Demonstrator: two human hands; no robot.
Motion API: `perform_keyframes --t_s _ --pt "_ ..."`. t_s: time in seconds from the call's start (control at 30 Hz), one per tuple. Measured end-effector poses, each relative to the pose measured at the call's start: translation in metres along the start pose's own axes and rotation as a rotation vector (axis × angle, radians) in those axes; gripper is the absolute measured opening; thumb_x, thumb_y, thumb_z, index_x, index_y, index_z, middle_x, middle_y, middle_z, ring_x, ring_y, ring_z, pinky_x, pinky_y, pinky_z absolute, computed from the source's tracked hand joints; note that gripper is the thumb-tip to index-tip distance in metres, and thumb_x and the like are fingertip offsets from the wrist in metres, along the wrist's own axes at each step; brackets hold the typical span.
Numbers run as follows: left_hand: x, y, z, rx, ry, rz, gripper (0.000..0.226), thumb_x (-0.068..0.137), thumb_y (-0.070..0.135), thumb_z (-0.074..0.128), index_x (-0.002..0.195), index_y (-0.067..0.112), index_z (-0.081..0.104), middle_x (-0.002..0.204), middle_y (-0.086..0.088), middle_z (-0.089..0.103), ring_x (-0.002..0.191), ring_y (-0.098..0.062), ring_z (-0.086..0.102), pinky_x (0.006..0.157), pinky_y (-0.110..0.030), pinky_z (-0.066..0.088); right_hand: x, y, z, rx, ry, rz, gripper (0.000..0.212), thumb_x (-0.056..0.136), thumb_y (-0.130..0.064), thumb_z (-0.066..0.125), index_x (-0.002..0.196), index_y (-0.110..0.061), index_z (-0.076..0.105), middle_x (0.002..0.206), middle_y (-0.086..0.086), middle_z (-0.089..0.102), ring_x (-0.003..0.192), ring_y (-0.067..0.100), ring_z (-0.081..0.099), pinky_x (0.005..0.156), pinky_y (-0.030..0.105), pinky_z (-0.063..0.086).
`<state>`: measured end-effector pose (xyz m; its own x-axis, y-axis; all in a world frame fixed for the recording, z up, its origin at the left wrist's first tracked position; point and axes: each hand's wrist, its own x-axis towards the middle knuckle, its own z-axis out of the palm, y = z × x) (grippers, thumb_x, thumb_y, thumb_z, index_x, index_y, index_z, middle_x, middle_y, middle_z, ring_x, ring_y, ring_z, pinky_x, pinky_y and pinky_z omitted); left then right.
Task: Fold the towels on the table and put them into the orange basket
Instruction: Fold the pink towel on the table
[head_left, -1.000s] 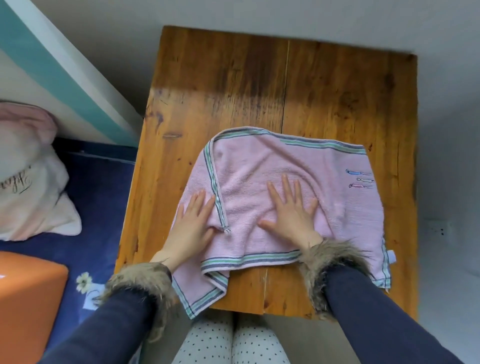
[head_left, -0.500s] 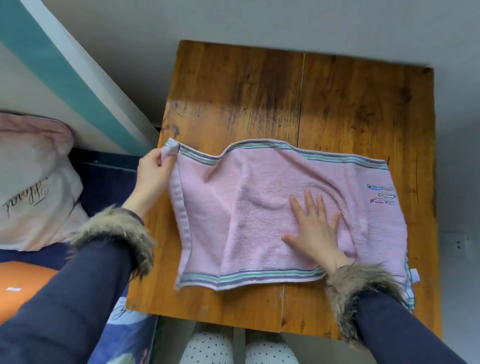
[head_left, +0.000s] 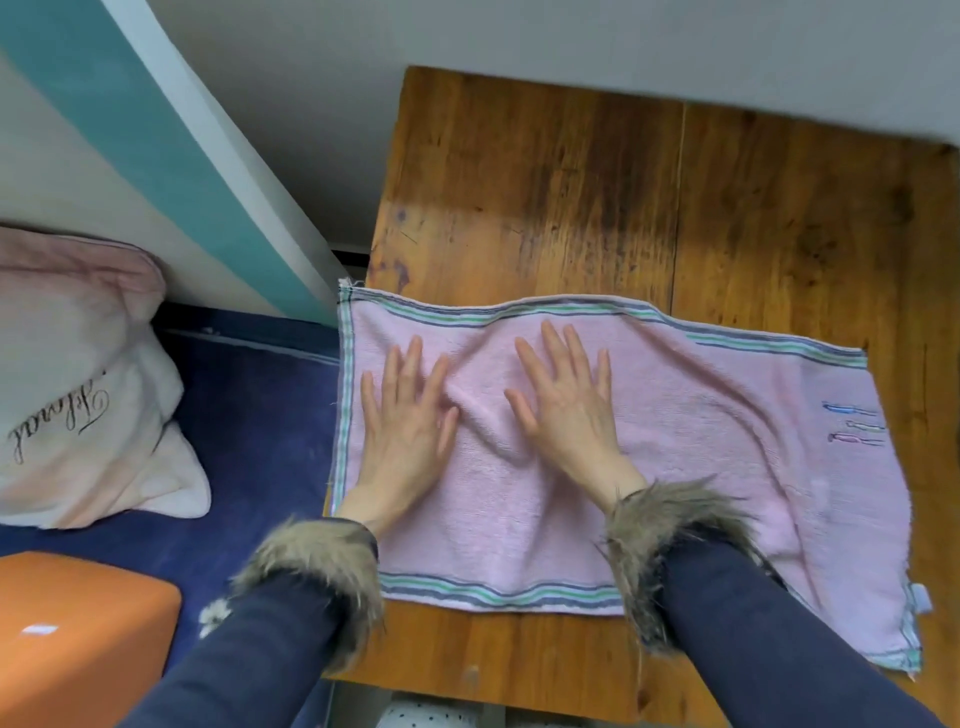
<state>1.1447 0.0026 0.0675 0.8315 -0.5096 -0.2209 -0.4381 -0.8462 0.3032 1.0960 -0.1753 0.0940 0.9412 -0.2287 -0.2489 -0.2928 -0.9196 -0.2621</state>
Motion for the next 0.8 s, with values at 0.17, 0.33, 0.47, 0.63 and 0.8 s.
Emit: perform_keyframes --t_s 0.17,0.33,0.47,0.63,0.8 --pt "0.033 -0.034 -0.010 0.068 -0.083 0.023 0.081 0.076 0.071 0.024 0.147 0.037 0.005 0.157 0.006 -0.010 0.143 -0.020 -0.017 0.111 -0.053 -0.011 0.026 0.003 0.008 -0.095 -0.117 0.035 0.075 0.086 -0.064 0.038 0.148 -0.035 0.008 0.158 -0.001 -0.006 0.145 0.024 -0.011 0.108 0.065 -0.005" --pt "0.058 -0.055 -0.030 0.150 -0.163 0.031 0.095 0.067 0.080 0.026 0.146 0.038 -0.004 0.156 0.006 -0.018 0.141 -0.023 -0.024 0.111 -0.057 -0.011 0.056 0.013 0.003 -0.161 -0.124 0.068 0.083 0.080 -0.077 0.029 0.147 -0.039 0.000 0.158 -0.004 -0.013 0.144 0.025 -0.014 0.105 0.071 -0.005" --pt "0.059 -0.053 -0.041 0.094 -0.076 0.074 0.079 0.076 0.058 0.038 0.147 0.032 0.014 0.158 -0.004 -0.007 0.142 -0.026 -0.020 0.109 -0.056 -0.016 0.069 0.012 -0.004 -0.134 -0.110 0.081 0.081 0.081 -0.075 0.031 0.148 -0.036 0.005 0.158 -0.002 -0.008 0.145 0.025 -0.011 0.106 0.070 -0.005" --pt "0.053 -0.030 -0.020 0.024 -0.028 0.157 0.064 0.086 0.056 0.022 0.144 0.029 0.027 0.157 -0.005 0.006 0.145 -0.024 -0.006 0.113 -0.056 -0.008 0.057 0.005 -0.003 -0.093 0.018 0.095 0.065 0.091 -0.057 0.037 0.147 -0.028 0.021 0.158 0.002 0.006 0.146 0.023 -0.002 0.109 0.065 -0.003" --pt "0.080 -0.042 -0.014 0.143 -0.024 0.148 0.072 0.082 0.072 0.020 0.146 0.041 0.008 0.158 0.004 -0.006 0.144 -0.020 -0.012 0.109 -0.062 -0.007 0.061 0.027 -0.007 -0.114 -0.069 0.157 0.070 0.089 -0.064 0.028 0.148 -0.033 0.007 0.158 -0.002 -0.006 0.145 0.023 -0.007 0.108 0.064 0.001"
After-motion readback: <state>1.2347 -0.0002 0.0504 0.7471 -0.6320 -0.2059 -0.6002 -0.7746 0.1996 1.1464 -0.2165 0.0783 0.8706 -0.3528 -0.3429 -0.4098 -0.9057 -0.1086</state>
